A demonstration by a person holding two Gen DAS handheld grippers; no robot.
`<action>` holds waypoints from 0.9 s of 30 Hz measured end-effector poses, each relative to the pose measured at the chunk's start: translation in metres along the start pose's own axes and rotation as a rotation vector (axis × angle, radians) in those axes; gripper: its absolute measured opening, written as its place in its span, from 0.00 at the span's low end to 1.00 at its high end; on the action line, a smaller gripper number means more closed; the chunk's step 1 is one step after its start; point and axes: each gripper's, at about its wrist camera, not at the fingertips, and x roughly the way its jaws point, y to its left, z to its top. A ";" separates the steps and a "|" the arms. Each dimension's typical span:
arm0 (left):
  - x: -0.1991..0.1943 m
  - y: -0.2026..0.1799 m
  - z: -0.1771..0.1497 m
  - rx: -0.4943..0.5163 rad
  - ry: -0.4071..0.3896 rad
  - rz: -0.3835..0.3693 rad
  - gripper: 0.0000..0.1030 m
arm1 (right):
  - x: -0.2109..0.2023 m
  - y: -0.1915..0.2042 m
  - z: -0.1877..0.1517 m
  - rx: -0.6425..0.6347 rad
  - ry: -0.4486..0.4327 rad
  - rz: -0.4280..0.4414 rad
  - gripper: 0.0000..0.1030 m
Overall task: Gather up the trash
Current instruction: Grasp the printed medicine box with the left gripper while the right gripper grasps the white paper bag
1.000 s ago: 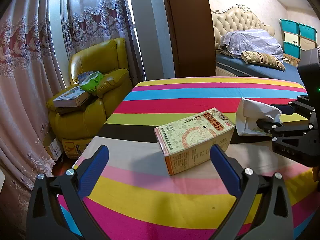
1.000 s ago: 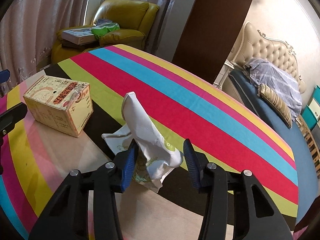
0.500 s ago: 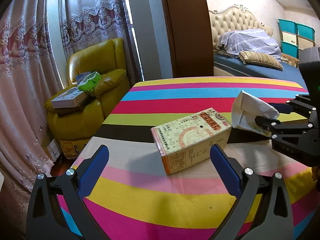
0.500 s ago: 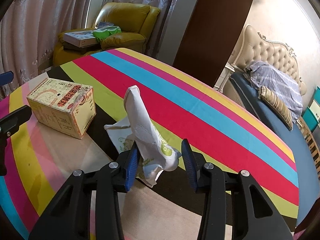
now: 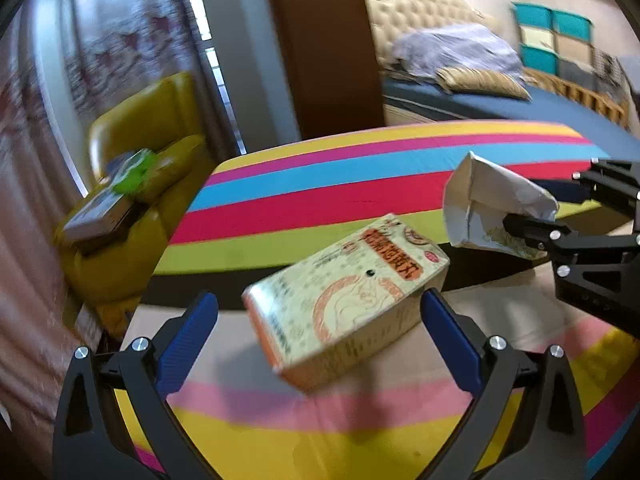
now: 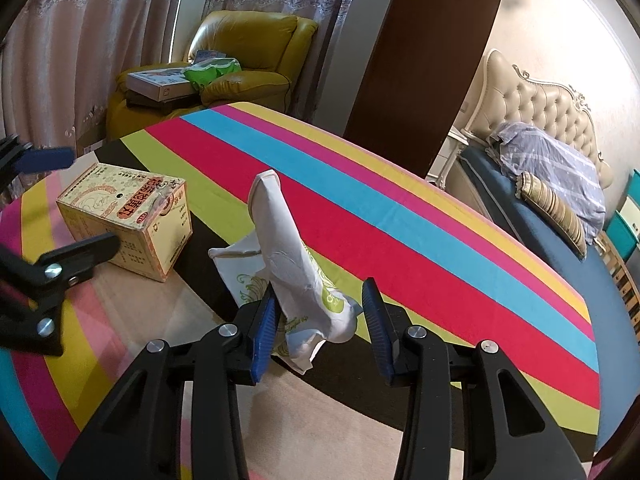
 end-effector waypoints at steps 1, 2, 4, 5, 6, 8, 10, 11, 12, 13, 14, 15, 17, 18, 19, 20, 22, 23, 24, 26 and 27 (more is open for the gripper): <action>0.003 -0.002 0.002 0.022 0.003 -0.012 0.95 | 0.000 0.000 0.000 0.002 0.000 0.001 0.39; 0.008 -0.004 0.004 0.061 0.005 -0.029 0.95 | 0.000 -0.001 0.001 0.006 0.000 0.002 0.39; 0.011 -0.010 0.006 0.107 0.003 -0.043 0.95 | 0.000 -0.002 0.001 0.013 -0.001 0.002 0.39; 0.012 -0.014 0.006 0.128 -0.003 -0.058 0.95 | 0.000 -0.003 0.000 0.016 -0.002 0.004 0.39; 0.011 -0.016 0.006 0.130 -0.011 -0.077 0.95 | 0.000 -0.004 0.000 0.019 -0.002 0.005 0.39; 0.008 -0.018 0.004 0.117 -0.032 -0.080 0.74 | 0.000 -0.005 0.000 0.026 -0.004 0.006 0.39; 0.003 -0.020 0.003 0.114 -0.047 -0.078 0.63 | -0.002 -0.007 0.000 0.034 -0.011 0.005 0.39; -0.001 -0.020 0.002 0.101 -0.057 -0.091 0.51 | -0.003 -0.007 0.000 0.037 -0.015 0.004 0.39; -0.006 -0.021 0.002 0.089 -0.074 -0.098 0.43 | -0.005 -0.007 -0.001 0.041 -0.021 0.002 0.39; -0.011 -0.021 0.002 0.081 -0.080 -0.101 0.34 | -0.007 -0.008 -0.002 0.045 -0.026 0.002 0.39; -0.014 -0.020 0.002 0.068 -0.083 -0.117 0.25 | -0.008 -0.009 -0.003 0.052 -0.029 0.000 0.39; -0.018 -0.020 0.002 0.051 -0.085 -0.138 0.22 | -0.010 -0.009 -0.004 0.057 -0.030 0.000 0.39; -0.022 -0.022 0.000 0.032 -0.079 -0.174 0.07 | -0.014 -0.011 -0.008 0.068 -0.031 -0.001 0.39; -0.023 -0.026 0.001 0.037 -0.072 -0.184 0.05 | -0.016 -0.011 -0.010 0.072 -0.032 -0.001 0.39; -0.024 -0.029 0.000 0.046 -0.077 -0.176 0.05 | -0.019 -0.011 -0.012 0.074 -0.032 0.000 0.39; -0.025 -0.032 -0.002 0.059 -0.081 -0.150 0.07 | -0.021 -0.011 -0.013 0.075 -0.033 0.003 0.39; -0.025 -0.030 -0.002 0.036 -0.075 -0.160 0.27 | -0.025 -0.012 -0.017 0.079 -0.035 0.007 0.39; -0.025 -0.027 -0.002 0.022 -0.071 -0.169 0.63 | -0.028 -0.013 -0.019 0.082 -0.037 0.009 0.39; -0.026 -0.024 -0.002 0.005 -0.081 -0.172 0.80 | -0.030 -0.014 -0.021 0.088 -0.039 0.013 0.39; -0.029 -0.019 -0.002 0.003 -0.096 -0.151 0.93 | -0.033 -0.017 -0.024 0.099 -0.037 0.023 0.39; -0.027 -0.018 -0.001 0.017 -0.081 -0.143 0.93 | -0.034 -0.018 -0.025 0.105 -0.037 0.026 0.39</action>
